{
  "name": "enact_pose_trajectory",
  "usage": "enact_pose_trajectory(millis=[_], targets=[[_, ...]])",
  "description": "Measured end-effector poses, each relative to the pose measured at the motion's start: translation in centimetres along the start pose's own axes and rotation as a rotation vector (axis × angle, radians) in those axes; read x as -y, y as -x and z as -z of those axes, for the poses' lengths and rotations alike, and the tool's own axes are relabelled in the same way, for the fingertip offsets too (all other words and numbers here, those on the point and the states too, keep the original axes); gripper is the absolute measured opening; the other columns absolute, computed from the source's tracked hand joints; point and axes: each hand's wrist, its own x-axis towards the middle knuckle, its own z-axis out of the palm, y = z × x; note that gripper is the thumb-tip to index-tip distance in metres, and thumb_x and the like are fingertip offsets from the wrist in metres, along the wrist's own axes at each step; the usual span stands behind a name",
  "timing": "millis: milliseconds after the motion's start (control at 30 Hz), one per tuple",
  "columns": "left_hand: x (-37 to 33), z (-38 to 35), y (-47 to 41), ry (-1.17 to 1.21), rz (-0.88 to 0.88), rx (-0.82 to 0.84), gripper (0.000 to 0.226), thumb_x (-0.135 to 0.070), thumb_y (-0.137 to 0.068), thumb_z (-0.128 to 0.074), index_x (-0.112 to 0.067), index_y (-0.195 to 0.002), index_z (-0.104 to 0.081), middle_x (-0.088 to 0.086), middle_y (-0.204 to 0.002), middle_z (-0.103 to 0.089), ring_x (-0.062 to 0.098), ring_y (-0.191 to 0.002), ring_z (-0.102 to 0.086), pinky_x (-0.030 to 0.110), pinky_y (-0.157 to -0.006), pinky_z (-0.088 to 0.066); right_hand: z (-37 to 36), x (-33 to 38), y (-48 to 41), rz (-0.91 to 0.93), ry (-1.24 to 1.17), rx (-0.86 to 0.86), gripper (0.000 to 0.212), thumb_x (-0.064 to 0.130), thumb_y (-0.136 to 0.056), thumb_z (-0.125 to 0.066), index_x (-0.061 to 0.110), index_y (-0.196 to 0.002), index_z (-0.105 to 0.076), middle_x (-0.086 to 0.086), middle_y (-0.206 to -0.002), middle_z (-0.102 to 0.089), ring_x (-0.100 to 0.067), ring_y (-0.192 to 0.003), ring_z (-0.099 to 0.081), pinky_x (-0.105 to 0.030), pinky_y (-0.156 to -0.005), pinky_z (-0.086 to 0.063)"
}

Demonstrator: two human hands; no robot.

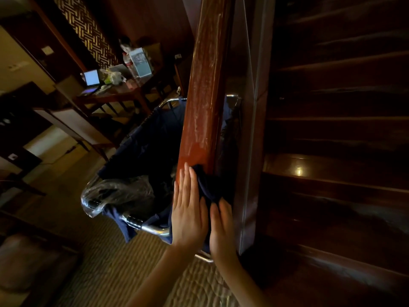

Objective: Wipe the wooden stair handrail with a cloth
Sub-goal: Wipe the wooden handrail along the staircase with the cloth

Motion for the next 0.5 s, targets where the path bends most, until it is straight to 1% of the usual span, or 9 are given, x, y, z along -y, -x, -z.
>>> enact_pose_trajectory(millis=[67, 100, 133, 200, 233, 267, 367, 400, 500], targets=[[-0.3, -0.1, -2.5, -0.015, -0.007, 0.001, 0.061, -0.019, -0.101, -0.031, -0.005, -0.154, -0.006, 0.008, -0.163, -0.004, 0.015, -0.151, 0.000, 0.032, -0.123, 0.000, -0.4, 1.3, -2.2, 0.017, -0.042, 0.003, 0.038, 0.005, -0.102, -0.043, 0.041, -0.114, -0.050, 0.016, -0.120, -0.053, 0.016, -0.112, -0.049, -0.012, -0.101, -0.037], [-0.6, -0.2, -4.0, -0.026, -0.004, -0.001, 0.061, -0.018, -0.102, -0.033, -0.005, -0.154, -0.005, 0.008, -0.163, -0.003, 0.014, -0.151, 0.001, 0.033, -0.123, 0.000, -0.7, 1.9, -3.7, 0.036, -0.053, -0.001, 0.037, 0.006, -0.103, -0.042, 0.041, -0.112, -0.050, 0.016, -0.120, -0.052, 0.018, -0.111, -0.049, -0.009, -0.100, -0.036], [-0.9, -0.2, -5.5, -0.033, 0.005, -0.005, 0.062, -0.016, -0.103, -0.036, -0.006, -0.155, -0.004, 0.008, -0.163, -0.003, 0.013, -0.151, 0.002, 0.034, -0.123, 0.000, -0.9, 2.6, -5.4, 0.049, -0.060, -0.007, 0.035, 0.006, -0.103, -0.041, 0.037, -0.116, -0.051, 0.008, -0.124, -0.054, 0.013, -0.113, -0.050, -0.013, -0.102, -0.036], [-1.5, -0.3, -8.2, -0.036, 0.027, -0.020, 0.064, -0.013, -0.103, -0.039, -0.008, -0.155, -0.002, 0.008, -0.163, -0.002, 0.014, -0.151, 0.002, 0.034, -0.123, 0.000, -1.3, 4.2, -9.0, 0.077, -0.053, 0.017, 0.033, 0.007, -0.104, -0.038, 0.017, -0.133, -0.051, -0.010, -0.136, -0.052, -0.009, -0.124, -0.050, -0.030, -0.111, -0.037], [-1.8, -0.2, -9.1, -0.033, 0.035, -0.028, 0.064, -0.013, -0.103, -0.039, -0.008, -0.154, -0.002, 0.008, -0.163, -0.001, 0.014, -0.151, 0.003, 0.034, -0.123, 0.000, -1.4, 5.0, -10.6, 0.083, -0.045, 0.036, 0.036, 0.008, -0.104, -0.037, 0.010, -0.139, -0.048, -0.013, -0.140, -0.048, -0.015, -0.129, -0.048, -0.035, -0.113, -0.036], [-2.0, -0.1, -9.5, -0.030, 0.040, -0.032, 0.064, -0.012, -0.103, -0.038, -0.008, -0.154, -0.001, 0.008, -0.163, -0.001, 0.014, -0.151, 0.003, 0.034, -0.123, -0.001, -1.4, 5.6, -11.8, 0.089, -0.035, 0.052, 0.039, 0.008, -0.104, -0.037, 0.009, -0.142, -0.046, -0.012, -0.142, -0.046, -0.016, -0.131, -0.047, -0.035, -0.114, -0.036], [-2.5, 0.0, -8.6, 0.017, 0.052, -0.061, 0.064, -0.013, -0.103, -0.042, -0.011, -0.154, -0.005, 0.006, -0.163, -0.007, 0.013, -0.151, -0.004, 0.036, -0.123, -0.010, -1.0, 6.5, -11.9, 0.177, 0.012, 0.079, 0.044, 0.002, -0.102, -0.036, 0.014, -0.142, -0.046, 0.000, -0.138, -0.047, 0.007, -0.122, -0.047, -0.017, -0.109, -0.037], [-2.7, -0.1, -7.5, 0.046, 0.065, -0.077, 0.065, -0.012, -0.102, -0.045, -0.014, -0.155, -0.007, 0.005, -0.163, -0.011, 0.013, -0.150, -0.009, 0.036, -0.122, -0.015, -0.7, 6.1, -11.2, 0.183, 0.012, 0.104, 0.045, 0.001, -0.101, -0.037, 0.018, -0.141, -0.047, 0.002, -0.137, -0.047, 0.009, -0.121, -0.047, -0.015, -0.108, -0.036], [-2.6, -0.3, -1.8, 0.098, 0.061, -0.072, 0.070, -0.017, -0.098, -0.051, -0.019, -0.156, -0.012, 0.000, -0.160, -0.022, 0.010, -0.146, -0.022, 0.031, -0.118, -0.025, 0.3, 3.6, -7.9, 0.156, -0.013, 0.125, 0.053, 0.002, -0.091, -0.040, 0.031, -0.136, -0.043, 0.006, -0.136, -0.047, -0.008, -0.132, -0.045, -0.031, -0.115, -0.034]])
